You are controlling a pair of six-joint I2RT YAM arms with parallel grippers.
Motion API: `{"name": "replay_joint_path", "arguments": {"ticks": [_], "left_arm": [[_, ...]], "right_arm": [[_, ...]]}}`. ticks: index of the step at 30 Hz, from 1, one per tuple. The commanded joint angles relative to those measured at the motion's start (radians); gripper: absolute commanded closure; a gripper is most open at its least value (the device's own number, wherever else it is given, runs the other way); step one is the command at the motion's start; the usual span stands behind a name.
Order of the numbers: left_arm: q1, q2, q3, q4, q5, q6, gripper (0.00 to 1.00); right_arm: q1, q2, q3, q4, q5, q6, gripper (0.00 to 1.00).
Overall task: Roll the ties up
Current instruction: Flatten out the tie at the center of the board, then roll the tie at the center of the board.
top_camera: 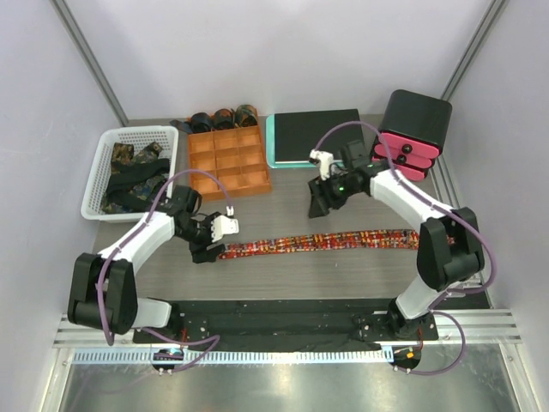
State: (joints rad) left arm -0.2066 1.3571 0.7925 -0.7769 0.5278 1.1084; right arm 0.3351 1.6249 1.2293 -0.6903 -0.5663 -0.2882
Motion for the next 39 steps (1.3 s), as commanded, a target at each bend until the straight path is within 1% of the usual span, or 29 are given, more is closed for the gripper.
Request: {"name": "replay_joint_path", "arguments": {"ticks": [1,2,3,4,5,6,7,8,9,11,12,16,18,22,29,31,32,36,39], "left_arm": [[0.015,-0.039,-0.061,0.054,0.083,0.053,0.27],[0.018,-0.039,-0.067,0.060,0.084,0.057,0.27],[0.016,-0.038,-0.073,0.061,0.081,0.065,0.27],[0.018,-0.039,-0.073,0.065,0.080,0.061,0.26],[0.016,-0.039,-0.075,0.086,0.075,0.048,0.26],[0.018,-0.039,-0.078,0.090,0.075,0.048,0.26],[0.016,-0.036,-0.078,0.085,0.077,0.056,0.26],[0.016,-0.035,-0.076,0.080,0.078,0.064,0.27],[0.016,-0.033,-0.076,0.079,0.080,0.068,0.27],[0.016,-0.029,-0.075,0.082,0.077,0.083,0.27],[0.018,-0.027,-0.075,0.080,0.078,0.090,0.27],[0.007,-0.004,-0.067,0.085,0.063,0.110,0.27],[-0.002,0.014,-0.061,0.085,0.049,0.119,0.27],[-0.020,0.045,-0.047,0.088,0.025,0.125,0.27],[-0.046,0.079,-0.029,0.110,0.003,0.113,0.29],[-0.060,0.092,-0.024,0.120,-0.015,0.096,0.31],[-0.063,0.096,-0.024,0.129,-0.025,0.090,0.33],[-0.080,0.115,-0.006,0.148,-0.025,0.070,0.47],[-0.102,0.120,0.002,0.149,-0.022,0.056,0.53]], "right_arm": [[0.140,0.051,-0.047,0.386,-0.133,0.656,0.53],[0.187,0.075,-0.048,0.409,-0.132,0.688,0.56],[0.203,0.094,-0.045,0.467,-0.138,0.734,0.56],[0.218,0.137,-0.053,0.510,-0.138,0.826,0.58],[0.249,0.157,-0.060,0.564,-0.135,0.881,0.59],[0.263,0.177,-0.066,0.674,-0.127,0.929,0.59],[0.280,0.205,-0.070,0.731,-0.119,0.972,0.62],[0.295,0.248,-0.061,0.773,-0.118,1.050,0.64],[0.329,0.268,-0.051,0.808,-0.110,1.069,0.66],[0.360,0.292,-0.028,0.812,-0.084,1.051,0.67],[0.383,0.300,-0.021,0.786,-0.075,1.043,0.68],[0.392,0.365,-0.019,0.782,-0.064,1.052,0.73],[0.393,0.392,-0.017,0.772,-0.070,1.049,0.74],[0.413,0.411,-0.020,0.739,-0.061,1.028,0.77],[0.426,0.441,-0.028,0.706,-0.037,0.994,0.78],[0.426,0.455,-0.024,0.698,-0.033,0.974,0.80],[0.423,0.466,-0.022,0.663,-0.032,0.951,0.80],[0.383,0.457,-0.048,0.640,-0.038,0.914,0.82],[0.367,0.417,-0.088,0.632,-0.043,0.894,0.82]]}}
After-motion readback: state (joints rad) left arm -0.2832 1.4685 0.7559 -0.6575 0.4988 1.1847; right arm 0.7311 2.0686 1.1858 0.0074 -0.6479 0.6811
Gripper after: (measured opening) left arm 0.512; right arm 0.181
